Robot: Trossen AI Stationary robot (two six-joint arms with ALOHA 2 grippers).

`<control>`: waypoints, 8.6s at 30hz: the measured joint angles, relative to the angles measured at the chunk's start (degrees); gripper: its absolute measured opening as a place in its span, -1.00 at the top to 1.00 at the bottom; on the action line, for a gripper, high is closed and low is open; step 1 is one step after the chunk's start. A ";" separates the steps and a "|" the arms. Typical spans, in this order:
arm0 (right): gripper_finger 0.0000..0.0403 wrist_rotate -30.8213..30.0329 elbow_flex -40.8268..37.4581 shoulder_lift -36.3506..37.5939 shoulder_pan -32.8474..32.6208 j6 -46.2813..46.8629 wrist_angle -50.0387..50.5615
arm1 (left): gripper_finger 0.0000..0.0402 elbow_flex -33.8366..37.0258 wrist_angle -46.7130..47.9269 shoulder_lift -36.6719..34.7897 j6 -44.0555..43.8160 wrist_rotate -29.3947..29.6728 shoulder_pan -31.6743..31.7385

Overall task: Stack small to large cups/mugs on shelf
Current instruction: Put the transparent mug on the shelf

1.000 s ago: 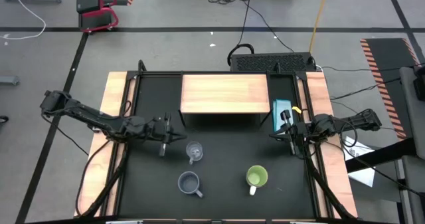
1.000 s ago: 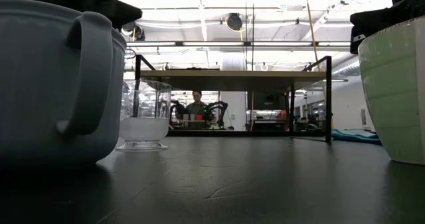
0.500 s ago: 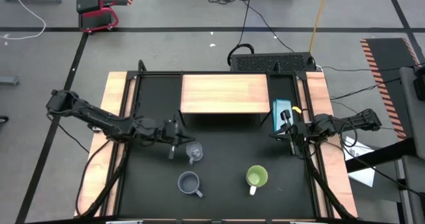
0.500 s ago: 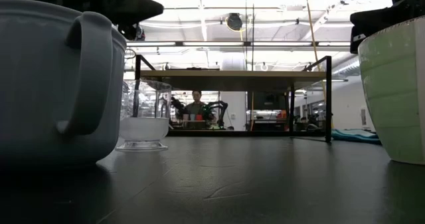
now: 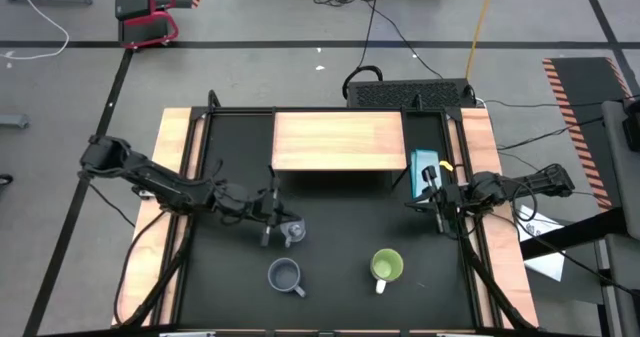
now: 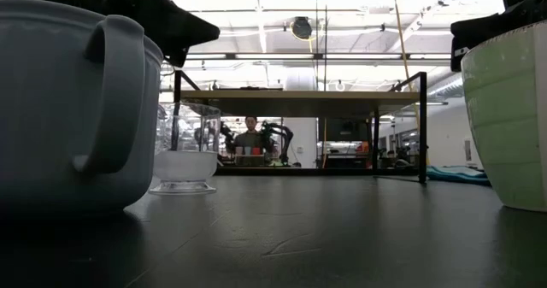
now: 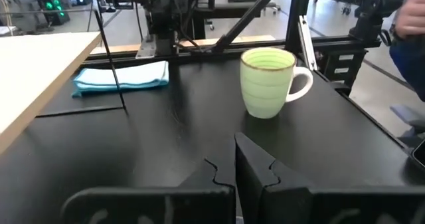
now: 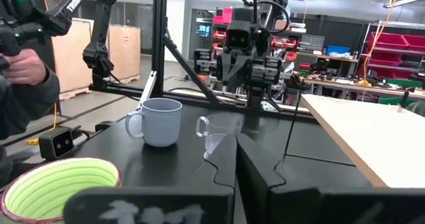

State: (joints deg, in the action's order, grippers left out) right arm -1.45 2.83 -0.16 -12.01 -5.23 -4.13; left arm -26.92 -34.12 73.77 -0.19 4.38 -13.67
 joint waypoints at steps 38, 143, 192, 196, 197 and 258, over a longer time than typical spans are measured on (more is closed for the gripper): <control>1.00 0.02 0.02 0.00 0.00 0.04 2.20 | 1.00 -17.78 36.11 0.20 2.02 -3.42 0.55; 1.00 0.02 0.02 -0.55 0.02 0.07 2.22 | 0.25 -24.09 60.07 5.52 -4.98 -7.37 6.64; 1.00 0.04 0.01 -0.56 0.01 0.07 2.55 | 0.26 -24.09 54.90 10.26 -2.77 -5.29 4.15; 1.00 0.04 0.01 -0.55 0.02 0.07 2.61 | 0.26 -24.09 54.07 10.20 -2.51 -5.27 4.22; 1.00 0.04 0.02 -0.55 0.01 0.07 2.61 | 0.25 -24.09 53.91 9.90 -2.51 -5.25 4.22; 1.00 0.06 0.02 -0.57 0.00 1.16 2.68 | 0.26 -24.06 61.06 8.43 -3.37 -5.40 7.17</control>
State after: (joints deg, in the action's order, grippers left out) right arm -1.39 2.85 -0.73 -12.01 -4.08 -1.45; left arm -50.98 26.94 82.19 -3.55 -1.02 -6.50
